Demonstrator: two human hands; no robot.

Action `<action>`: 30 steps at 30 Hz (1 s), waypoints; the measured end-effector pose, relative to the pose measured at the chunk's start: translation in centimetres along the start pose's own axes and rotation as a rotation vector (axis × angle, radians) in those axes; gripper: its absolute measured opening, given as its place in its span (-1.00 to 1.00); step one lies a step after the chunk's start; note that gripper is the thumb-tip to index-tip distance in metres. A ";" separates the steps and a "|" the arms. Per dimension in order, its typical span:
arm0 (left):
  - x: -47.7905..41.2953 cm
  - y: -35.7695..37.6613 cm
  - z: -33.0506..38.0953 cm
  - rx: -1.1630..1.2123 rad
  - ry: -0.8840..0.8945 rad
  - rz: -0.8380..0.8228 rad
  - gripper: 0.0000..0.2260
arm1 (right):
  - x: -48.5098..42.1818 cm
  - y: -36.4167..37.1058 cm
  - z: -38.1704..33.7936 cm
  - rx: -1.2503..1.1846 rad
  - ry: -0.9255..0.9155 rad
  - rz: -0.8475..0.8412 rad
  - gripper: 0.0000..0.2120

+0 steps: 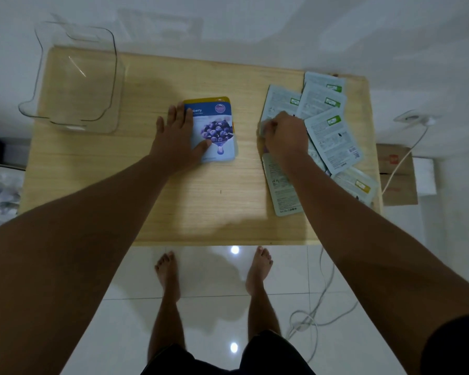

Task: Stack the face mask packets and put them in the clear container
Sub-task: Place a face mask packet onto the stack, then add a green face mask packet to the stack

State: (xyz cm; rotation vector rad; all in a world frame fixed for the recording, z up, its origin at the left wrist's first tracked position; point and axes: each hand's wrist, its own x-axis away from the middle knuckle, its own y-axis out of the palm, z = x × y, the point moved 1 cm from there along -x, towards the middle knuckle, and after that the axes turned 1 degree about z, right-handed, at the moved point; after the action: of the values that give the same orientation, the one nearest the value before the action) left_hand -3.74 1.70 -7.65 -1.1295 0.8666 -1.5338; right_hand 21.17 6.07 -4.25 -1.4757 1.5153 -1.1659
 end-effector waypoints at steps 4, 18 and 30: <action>0.0 0.0 -0.1 0.006 -0.001 -0.004 -0.21 | 0.3 0.3 0.2 0.036 -0.014 -0.056 -0.40; 0.0 -0.4 -0.8 -0.002 0.031 -0.056 -0.27 | 2.6 -5.8 -5.7 -0.749 -0.182 0.424 -0.85; 0.6 -1.0 -0.7 0.281 0.018 0.030 -0.35 | 6.4 2.3 -5.1 -0.422 0.039 0.027 -0.82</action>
State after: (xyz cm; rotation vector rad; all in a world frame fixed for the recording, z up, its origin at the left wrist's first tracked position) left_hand -4.72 1.36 -6.82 -0.8963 0.6524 -1.5861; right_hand 15.04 0.21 -4.06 -1.7027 1.8846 -0.8960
